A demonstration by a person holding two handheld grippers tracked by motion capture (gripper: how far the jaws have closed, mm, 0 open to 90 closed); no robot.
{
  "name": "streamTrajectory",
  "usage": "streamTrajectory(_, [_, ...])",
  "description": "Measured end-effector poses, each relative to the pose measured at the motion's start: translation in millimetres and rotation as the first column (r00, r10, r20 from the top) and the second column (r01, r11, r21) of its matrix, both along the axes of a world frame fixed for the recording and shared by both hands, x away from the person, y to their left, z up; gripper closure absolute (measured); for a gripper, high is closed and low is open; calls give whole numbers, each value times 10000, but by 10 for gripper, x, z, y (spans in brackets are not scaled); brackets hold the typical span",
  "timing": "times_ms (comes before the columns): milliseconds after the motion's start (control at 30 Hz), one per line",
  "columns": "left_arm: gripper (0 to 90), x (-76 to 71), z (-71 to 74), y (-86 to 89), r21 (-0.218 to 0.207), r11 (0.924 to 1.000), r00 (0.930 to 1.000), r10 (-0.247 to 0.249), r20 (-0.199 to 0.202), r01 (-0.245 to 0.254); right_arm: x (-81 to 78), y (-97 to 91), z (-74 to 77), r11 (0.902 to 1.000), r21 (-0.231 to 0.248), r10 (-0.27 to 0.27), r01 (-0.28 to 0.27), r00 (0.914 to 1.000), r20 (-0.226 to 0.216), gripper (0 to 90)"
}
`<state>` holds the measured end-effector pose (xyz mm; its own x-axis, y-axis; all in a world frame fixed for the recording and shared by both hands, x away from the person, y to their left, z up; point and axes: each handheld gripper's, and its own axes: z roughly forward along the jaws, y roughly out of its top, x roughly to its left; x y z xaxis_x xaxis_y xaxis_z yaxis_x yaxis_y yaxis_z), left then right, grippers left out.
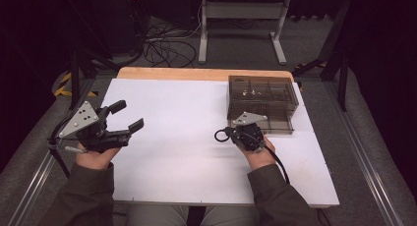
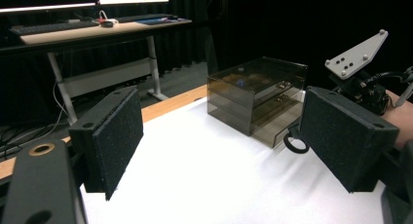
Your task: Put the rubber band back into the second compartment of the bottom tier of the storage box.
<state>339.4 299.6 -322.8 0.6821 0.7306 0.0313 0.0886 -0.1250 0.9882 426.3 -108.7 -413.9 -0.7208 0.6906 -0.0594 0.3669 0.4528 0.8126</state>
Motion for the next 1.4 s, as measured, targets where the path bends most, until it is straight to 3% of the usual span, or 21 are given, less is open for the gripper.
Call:
streamTrajectory(667, [169, 9, -13, -12, 79, 10000, 10000, 20, -5, -20, 93, -279, 27, 9904, 636, -1238, 1225, 9922, 172, 873])
streamTrajectory(1133, [170, 16, -23, -17, 91, 10000, 10000, 34, -30, -34, 195, -507, -29, 9727, 853, -2167, 2158, 9762, 16, 872])
streamTrajectory(1167, [170, 18, -23, -15, 105, 9999, 10000, 32, -24, -32, 215, -542, -52, 9684, 807, -2370, 2359, 9715, 38, 873])
streamTrajectory(1400, [171, 24, -33, -24, 131, 9999, 10000, 17, -62, -16, 266, -635, -107, 9577, 785, -2778, 2769, 9606, 9, 872])
